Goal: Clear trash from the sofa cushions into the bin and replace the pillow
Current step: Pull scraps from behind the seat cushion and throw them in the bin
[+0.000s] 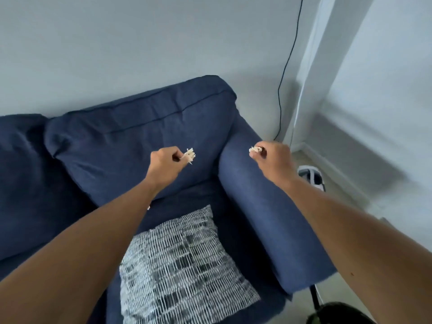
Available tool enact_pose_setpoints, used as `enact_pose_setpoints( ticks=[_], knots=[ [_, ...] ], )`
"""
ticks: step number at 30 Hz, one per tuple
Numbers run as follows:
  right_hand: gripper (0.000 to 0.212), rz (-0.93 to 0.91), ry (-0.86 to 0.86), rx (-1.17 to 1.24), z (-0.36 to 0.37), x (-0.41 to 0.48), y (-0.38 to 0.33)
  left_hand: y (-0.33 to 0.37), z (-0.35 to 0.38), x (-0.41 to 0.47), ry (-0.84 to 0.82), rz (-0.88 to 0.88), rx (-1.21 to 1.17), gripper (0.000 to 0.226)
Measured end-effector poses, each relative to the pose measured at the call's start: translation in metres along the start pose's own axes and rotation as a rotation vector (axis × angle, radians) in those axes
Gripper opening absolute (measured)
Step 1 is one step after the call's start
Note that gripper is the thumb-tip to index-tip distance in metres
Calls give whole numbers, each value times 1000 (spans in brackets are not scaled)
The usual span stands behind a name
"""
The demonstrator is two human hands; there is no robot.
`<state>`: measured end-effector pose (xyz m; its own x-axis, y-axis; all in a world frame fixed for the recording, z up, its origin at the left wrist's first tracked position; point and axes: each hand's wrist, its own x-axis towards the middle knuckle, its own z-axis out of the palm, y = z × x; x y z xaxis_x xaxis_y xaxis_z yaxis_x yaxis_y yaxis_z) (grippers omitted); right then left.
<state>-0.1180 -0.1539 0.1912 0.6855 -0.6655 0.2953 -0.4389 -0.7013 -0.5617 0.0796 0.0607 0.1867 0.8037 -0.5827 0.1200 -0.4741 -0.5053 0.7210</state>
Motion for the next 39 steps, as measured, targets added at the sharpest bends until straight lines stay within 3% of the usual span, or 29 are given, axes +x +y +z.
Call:
enact_pose_setpoints(
  ticks=[19, 39],
  knots=[
    [21, 505, 140, -210, -149, -161, 189, 179, 215, -60, -386, 372, -14, 24],
    [15, 799, 186, -167, -219, -346, 300, 277, 380, -205, -677, 587, 34, 24]
  ],
)
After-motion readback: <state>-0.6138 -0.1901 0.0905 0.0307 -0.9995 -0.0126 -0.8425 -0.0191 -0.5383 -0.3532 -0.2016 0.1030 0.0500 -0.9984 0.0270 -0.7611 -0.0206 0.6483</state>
